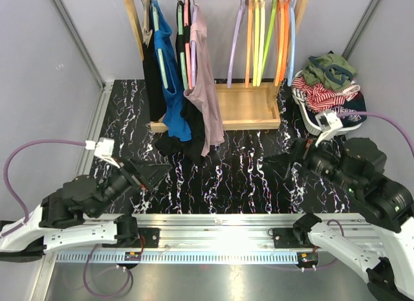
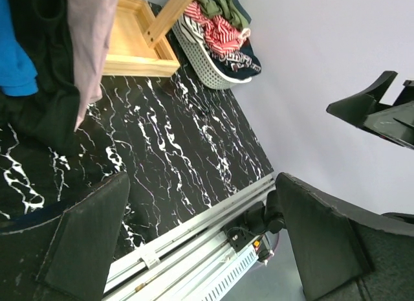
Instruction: Remove the tank top from the hanger
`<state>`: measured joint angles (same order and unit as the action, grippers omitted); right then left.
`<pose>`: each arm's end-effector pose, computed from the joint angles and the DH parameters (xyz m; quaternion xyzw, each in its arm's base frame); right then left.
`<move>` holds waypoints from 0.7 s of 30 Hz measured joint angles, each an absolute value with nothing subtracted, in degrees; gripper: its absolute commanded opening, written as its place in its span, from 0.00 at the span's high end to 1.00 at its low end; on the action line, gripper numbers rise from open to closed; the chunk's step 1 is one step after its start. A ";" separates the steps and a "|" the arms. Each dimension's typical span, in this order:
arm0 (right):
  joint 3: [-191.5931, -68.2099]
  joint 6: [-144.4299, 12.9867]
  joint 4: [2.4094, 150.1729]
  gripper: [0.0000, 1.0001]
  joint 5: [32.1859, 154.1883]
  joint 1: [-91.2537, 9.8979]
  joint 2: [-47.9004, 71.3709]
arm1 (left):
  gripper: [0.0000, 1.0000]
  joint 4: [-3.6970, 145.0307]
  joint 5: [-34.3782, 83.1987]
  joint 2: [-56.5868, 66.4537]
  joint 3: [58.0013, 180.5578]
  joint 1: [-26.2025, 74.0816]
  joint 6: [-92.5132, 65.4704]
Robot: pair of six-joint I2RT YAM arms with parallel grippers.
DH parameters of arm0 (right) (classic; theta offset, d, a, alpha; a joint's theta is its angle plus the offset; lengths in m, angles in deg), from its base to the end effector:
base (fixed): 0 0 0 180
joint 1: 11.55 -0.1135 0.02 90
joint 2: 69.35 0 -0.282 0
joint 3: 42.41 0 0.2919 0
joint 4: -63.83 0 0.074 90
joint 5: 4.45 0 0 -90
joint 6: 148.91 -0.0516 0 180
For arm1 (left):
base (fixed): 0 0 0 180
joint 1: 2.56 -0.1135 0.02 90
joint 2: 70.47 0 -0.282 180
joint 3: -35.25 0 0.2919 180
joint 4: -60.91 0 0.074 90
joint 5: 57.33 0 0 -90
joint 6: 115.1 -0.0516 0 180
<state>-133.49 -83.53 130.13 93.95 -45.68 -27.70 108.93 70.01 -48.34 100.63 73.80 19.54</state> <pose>0.0941 0.0729 0.4864 -0.1099 0.7947 0.3427 0.4889 0.0507 -0.0762 0.4102 -0.0180 0.7299 -0.4423 0.5209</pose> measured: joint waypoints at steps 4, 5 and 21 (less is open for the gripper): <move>-131.70 -85.91 129.50 0.00 92.07 -45.68 -33.82 | 0.01 107.80 68.42 -44.47 100.76 73.80 19.19; -131.70 -86.57 129.21 0.00 91.39 -45.68 -35.76 | 0.01 107.75 68.07 -43.47 100.76 73.80 18.97; -131.13 -94.37 132.27 0.00 85.99 -45.68 -44.02 | 0.01 108.19 63.24 -30.64 105.17 73.80 17.90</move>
<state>-131.13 -94.37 132.27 85.99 -45.68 -44.02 108.19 63.24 -30.64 105.17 73.80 17.90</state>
